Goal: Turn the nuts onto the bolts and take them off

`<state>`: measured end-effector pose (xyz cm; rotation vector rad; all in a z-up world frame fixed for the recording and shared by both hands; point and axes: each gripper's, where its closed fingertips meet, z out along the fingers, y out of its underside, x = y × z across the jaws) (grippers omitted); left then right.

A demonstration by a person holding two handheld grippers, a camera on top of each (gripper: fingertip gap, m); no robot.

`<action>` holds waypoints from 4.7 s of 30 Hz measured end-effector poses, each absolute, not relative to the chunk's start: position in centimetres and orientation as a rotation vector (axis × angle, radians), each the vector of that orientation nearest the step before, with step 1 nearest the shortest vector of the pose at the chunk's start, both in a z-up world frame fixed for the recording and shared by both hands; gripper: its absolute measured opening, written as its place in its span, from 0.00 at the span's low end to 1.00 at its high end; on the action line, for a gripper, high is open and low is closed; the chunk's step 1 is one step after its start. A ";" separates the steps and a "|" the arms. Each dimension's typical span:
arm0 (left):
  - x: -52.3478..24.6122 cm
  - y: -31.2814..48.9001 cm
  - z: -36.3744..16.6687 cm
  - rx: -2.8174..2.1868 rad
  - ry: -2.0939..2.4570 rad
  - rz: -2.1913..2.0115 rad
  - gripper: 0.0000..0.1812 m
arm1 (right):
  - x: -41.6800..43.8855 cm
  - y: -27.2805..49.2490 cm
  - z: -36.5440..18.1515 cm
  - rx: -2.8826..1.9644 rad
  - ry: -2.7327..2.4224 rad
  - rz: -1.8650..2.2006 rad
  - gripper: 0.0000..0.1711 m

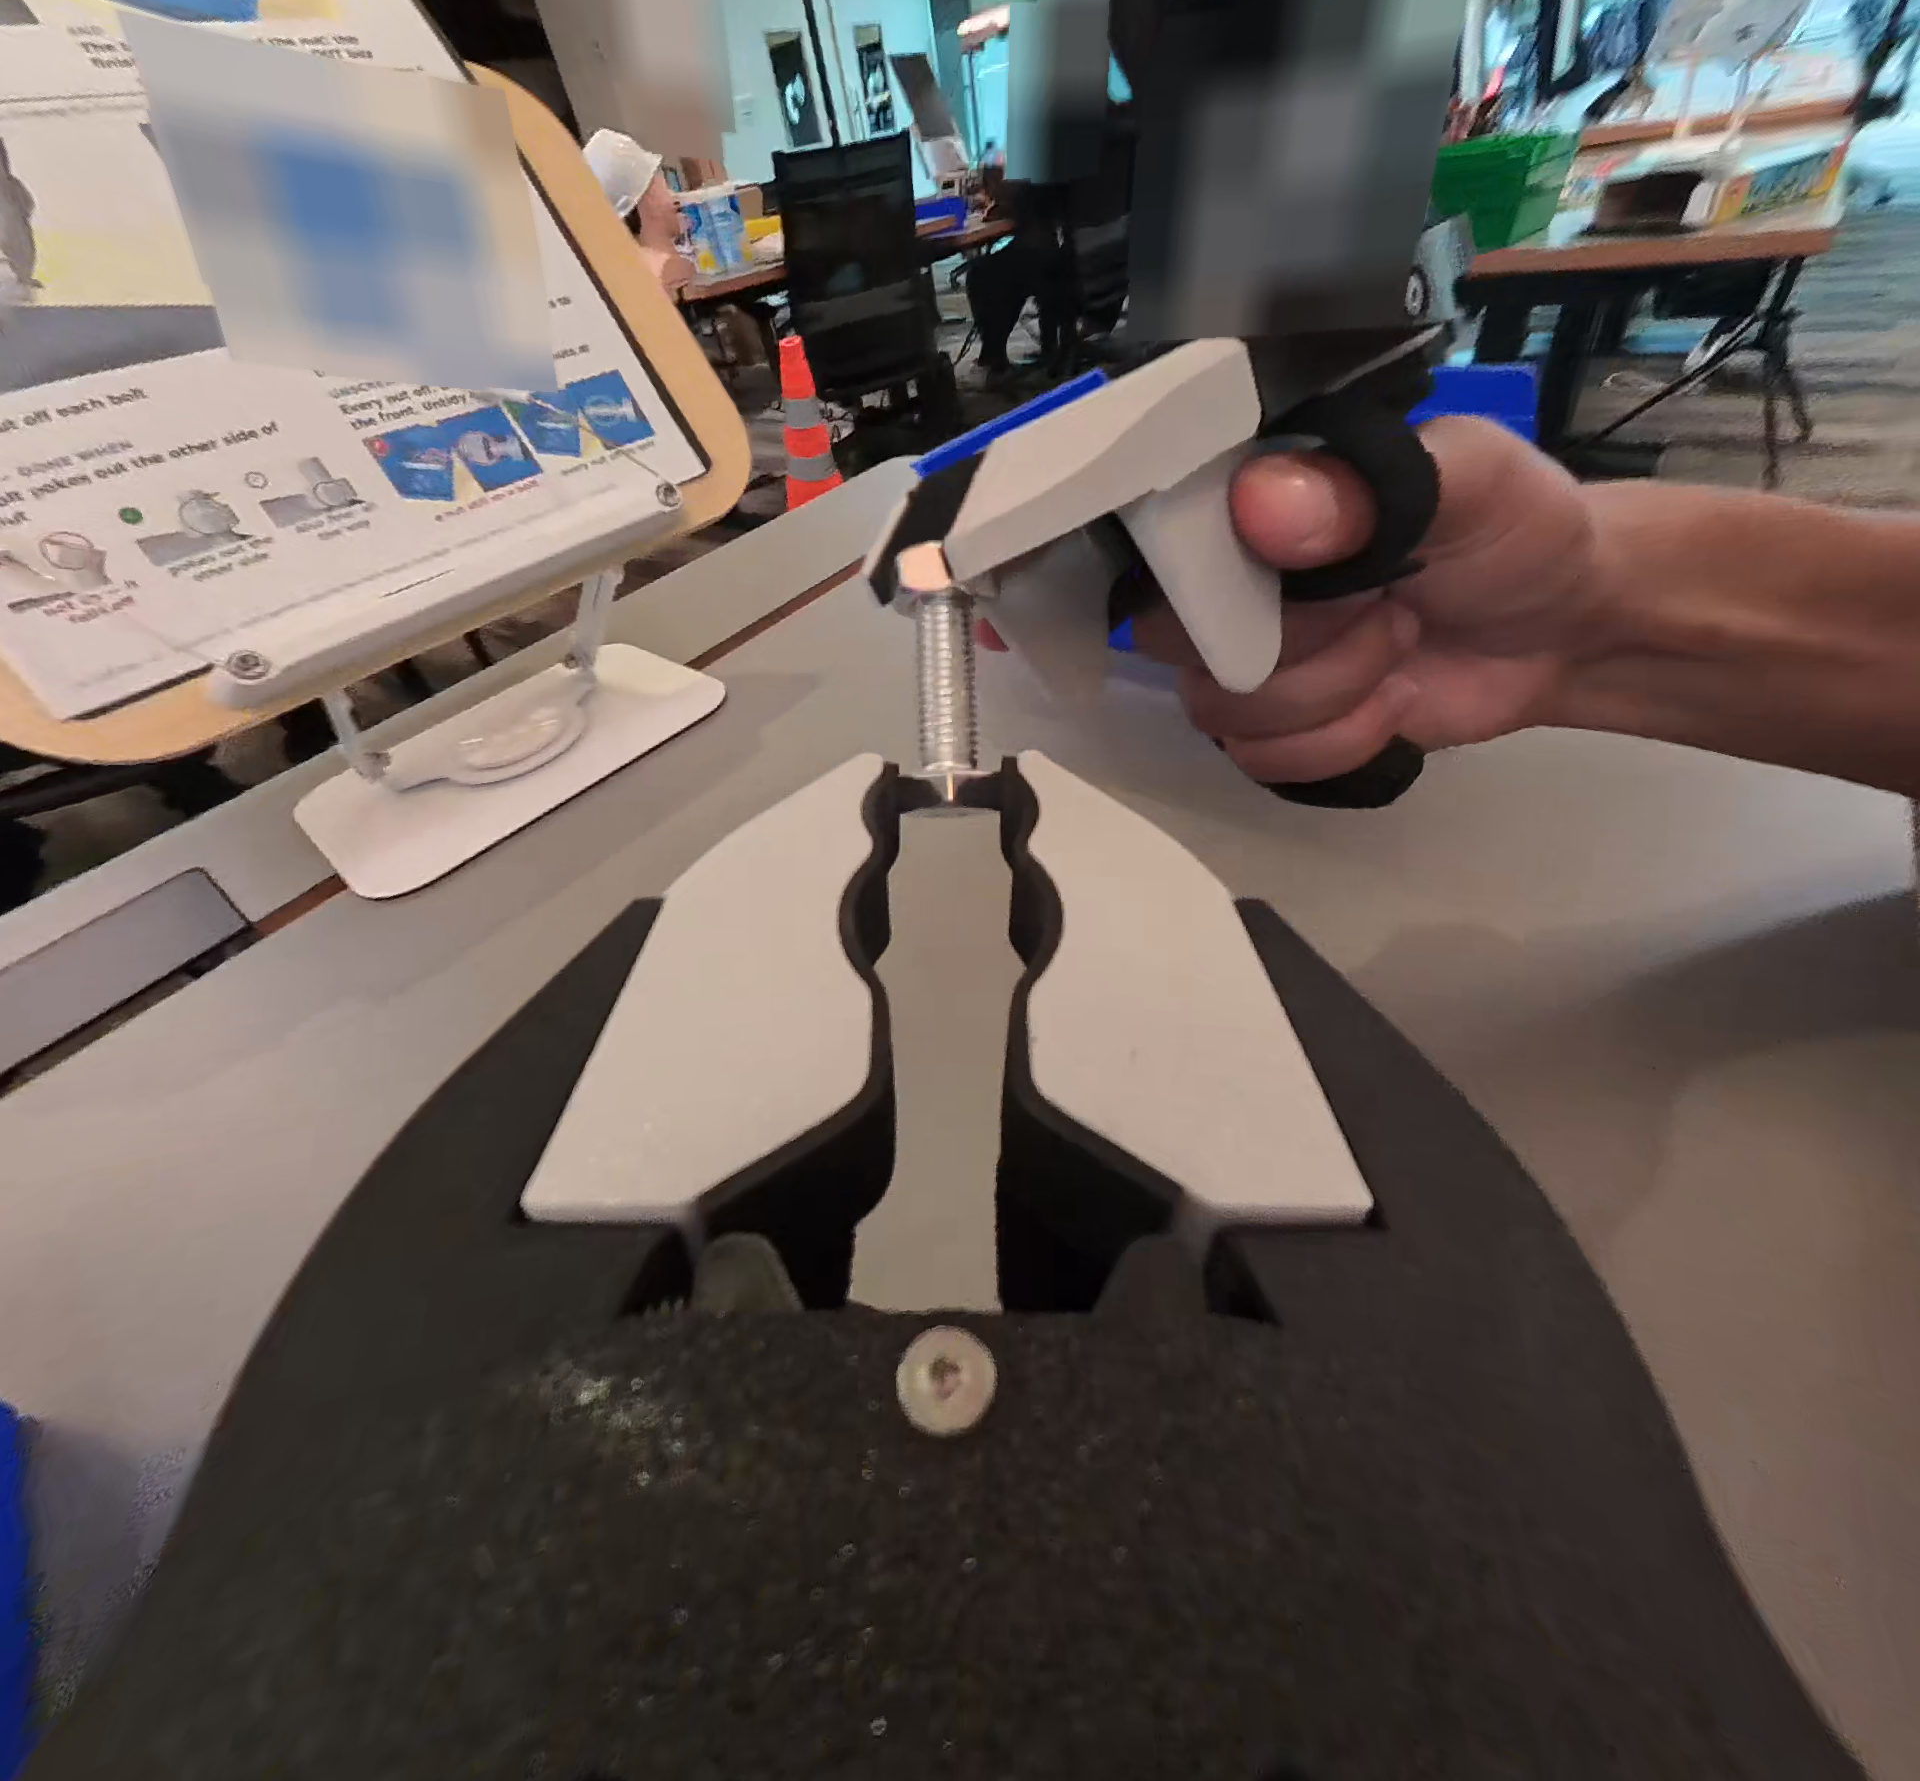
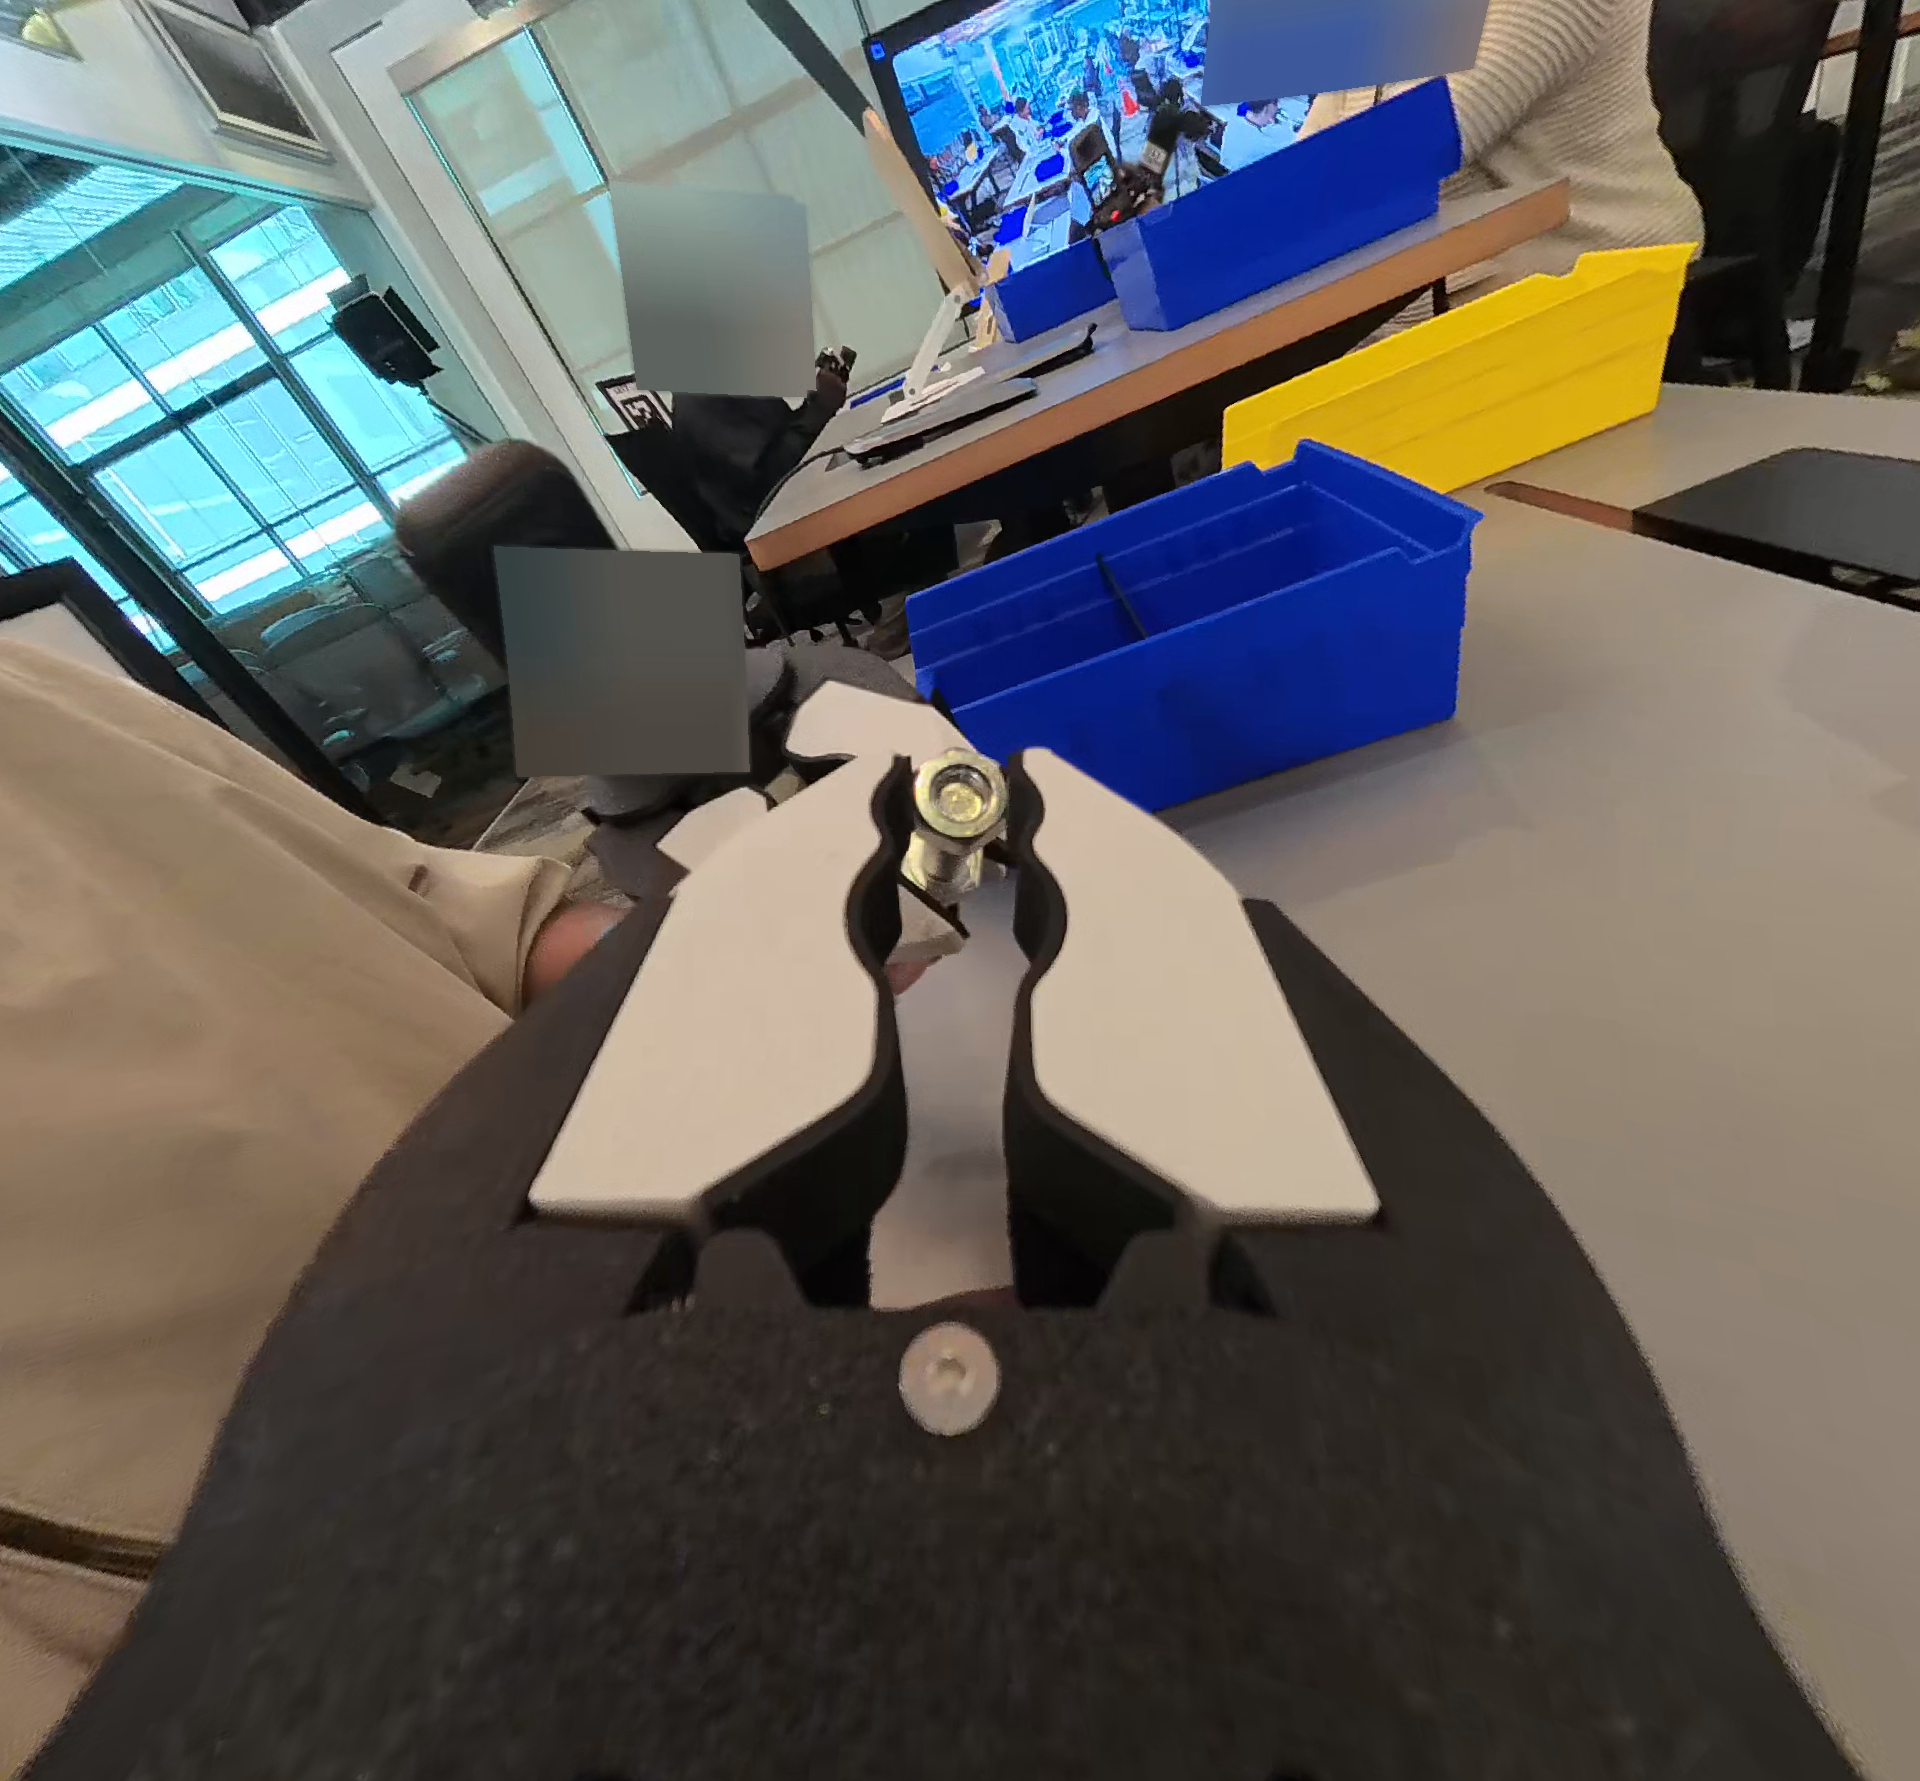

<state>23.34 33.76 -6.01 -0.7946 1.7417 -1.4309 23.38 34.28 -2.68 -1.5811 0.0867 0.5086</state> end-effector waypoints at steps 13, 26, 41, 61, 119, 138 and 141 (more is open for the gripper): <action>23.4 34.0 -6.5 -0.910 1.737 -1.673 0.10 | 23.3 35.4 -3.0 -1.667 0.109 0.465 0.14; 23.8 34.6 -7.0 -0.921 1.719 -1.622 0.10 | 24.1 36.1 -3.6 -1.655 0.184 0.508 0.10; 23.8 35.6 -6.4 -1.014 1.648 -1.828 0.10 | 23.9 36.7 -3.2 -1.630 0.186 0.504 0.17; 23.2 34.8 -6.3 -0.935 1.722 -1.860 0.10 | 22.7 36.7 -3.1 -1.587 0.124 0.537 0.25; 23.6 37.0 -5.8 -0.999 1.688 -1.890 0.10 | 22.0 35.3 -3.6 -1.539 0.172 0.517 0.28; 22.9 36.1 -5.7 -0.974 1.751 -1.988 0.10 | 22.8 34.6 -3.6 -1.534 0.191 0.502 0.28; 22.0 34.6 -5.2 -0.916 1.803 -2.115 0.10 | 22.5 35.1 -2.9 -1.512 0.165 0.518 0.29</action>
